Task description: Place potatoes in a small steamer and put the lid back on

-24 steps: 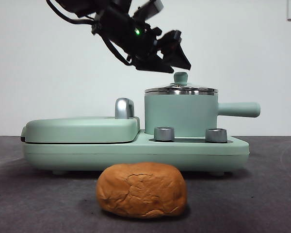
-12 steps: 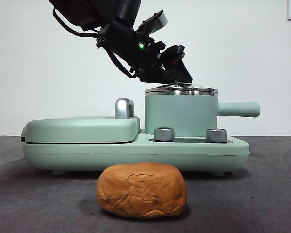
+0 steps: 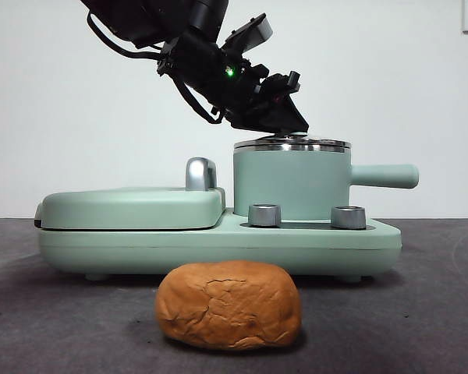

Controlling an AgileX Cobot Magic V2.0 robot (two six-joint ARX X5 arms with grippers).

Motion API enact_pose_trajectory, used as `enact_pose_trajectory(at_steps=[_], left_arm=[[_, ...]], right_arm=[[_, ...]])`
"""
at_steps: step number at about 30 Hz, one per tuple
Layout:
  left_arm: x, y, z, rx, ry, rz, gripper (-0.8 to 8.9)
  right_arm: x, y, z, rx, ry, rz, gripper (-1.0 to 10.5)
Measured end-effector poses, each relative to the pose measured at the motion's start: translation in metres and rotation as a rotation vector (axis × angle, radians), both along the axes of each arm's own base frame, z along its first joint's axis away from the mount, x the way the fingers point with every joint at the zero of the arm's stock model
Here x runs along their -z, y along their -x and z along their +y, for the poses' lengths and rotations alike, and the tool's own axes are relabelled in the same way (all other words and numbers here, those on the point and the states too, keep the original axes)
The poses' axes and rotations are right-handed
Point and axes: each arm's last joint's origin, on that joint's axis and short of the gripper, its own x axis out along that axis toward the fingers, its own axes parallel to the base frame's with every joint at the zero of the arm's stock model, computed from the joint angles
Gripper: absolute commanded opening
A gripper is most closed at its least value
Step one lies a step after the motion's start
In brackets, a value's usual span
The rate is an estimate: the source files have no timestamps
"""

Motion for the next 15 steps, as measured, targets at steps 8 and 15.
enact_pose_trajectory(at_steps=[8, 15], left_arm=[[-0.010, 0.005, 0.003, -0.001, 0.002, 0.003, 0.06], [-0.057, 0.024, 0.016, -0.001, 0.048, -0.063, 0.07]], right_arm=[[0.000, 0.000, 0.000, 0.000, 0.000, 0.001, 3.2], [0.000, 0.000, 0.000, 0.000, 0.000, 0.001, 3.2]])
